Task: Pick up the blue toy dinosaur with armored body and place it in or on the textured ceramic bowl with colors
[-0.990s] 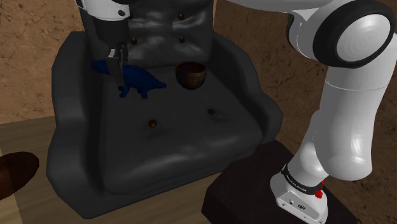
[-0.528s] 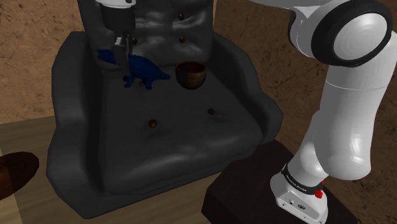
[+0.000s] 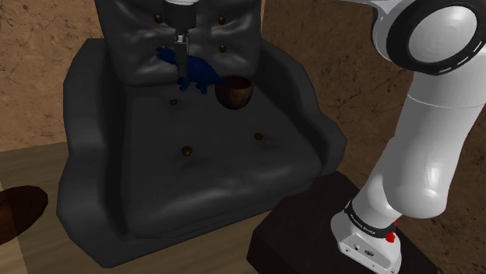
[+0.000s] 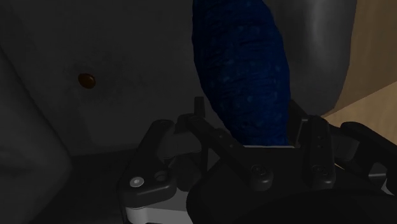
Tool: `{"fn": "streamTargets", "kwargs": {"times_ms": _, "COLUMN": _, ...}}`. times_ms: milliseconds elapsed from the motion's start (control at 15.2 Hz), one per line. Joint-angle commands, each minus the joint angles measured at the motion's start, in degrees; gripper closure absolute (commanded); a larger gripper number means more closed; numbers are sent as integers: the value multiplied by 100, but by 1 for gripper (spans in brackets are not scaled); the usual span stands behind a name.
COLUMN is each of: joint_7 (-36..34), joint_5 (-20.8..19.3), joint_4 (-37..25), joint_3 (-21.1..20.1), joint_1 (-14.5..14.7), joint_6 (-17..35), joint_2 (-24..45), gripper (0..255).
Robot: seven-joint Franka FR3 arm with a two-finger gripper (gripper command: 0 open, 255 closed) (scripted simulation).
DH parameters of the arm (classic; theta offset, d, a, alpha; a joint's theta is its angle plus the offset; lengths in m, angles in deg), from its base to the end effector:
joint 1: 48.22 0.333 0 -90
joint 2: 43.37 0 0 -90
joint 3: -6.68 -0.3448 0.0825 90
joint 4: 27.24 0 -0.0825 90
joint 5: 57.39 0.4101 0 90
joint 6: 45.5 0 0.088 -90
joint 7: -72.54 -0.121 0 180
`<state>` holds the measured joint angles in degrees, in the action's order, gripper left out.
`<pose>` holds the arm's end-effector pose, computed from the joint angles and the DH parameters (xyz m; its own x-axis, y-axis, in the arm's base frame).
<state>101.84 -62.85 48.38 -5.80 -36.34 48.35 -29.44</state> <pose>0.6206 0.2479 0.6227 0.5950 0.8023 0.0490 0.7986 -0.5969 0.0770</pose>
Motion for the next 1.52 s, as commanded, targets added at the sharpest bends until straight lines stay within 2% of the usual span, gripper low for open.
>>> {"fn": "streamTargets", "kwargs": {"times_ms": 0, "joint_7": 259, "joint_5": 46, "joint_4": -13, "joint_3": 86, "joint_1": -165, "joint_6": -19, "joint_2": -25, "gripper": 255}}
{"fn": "streamTargets", "kwargs": {"times_ms": 660, "joint_7": 1517, "joint_5": 233, "joint_4": -406, "joint_3": 532, "joint_1": -973, "joint_6": -144, "joint_2": 190, "gripper": 255}}
{"fn": "streamTargets", "kwargs": {"times_ms": 990, "joint_7": 2114, "joint_5": 307, "joint_4": -1003, "joint_3": 726, "joint_1": -1365, "joint_6": -348, "joint_2": 568, "gripper": 255}}
{"fn": "streamTargets", "kwargs": {"times_ms": 1188, "joint_7": 2533, "joint_5": 359, "joint_4": -1695, "joint_3": 853, "joint_1": -1648, "joint_6": -600, "joint_2": 1003, "gripper": 255}}
{"fn": "streamTargets", "kwargs": {"times_ms": 1452, "joint_7": 2532, "joint_5": 371, "joint_4": -1077, "joint_3": 850, "joint_1": -1670, "joint_6": -174, "joint_2": 810, "gripper": 255}}
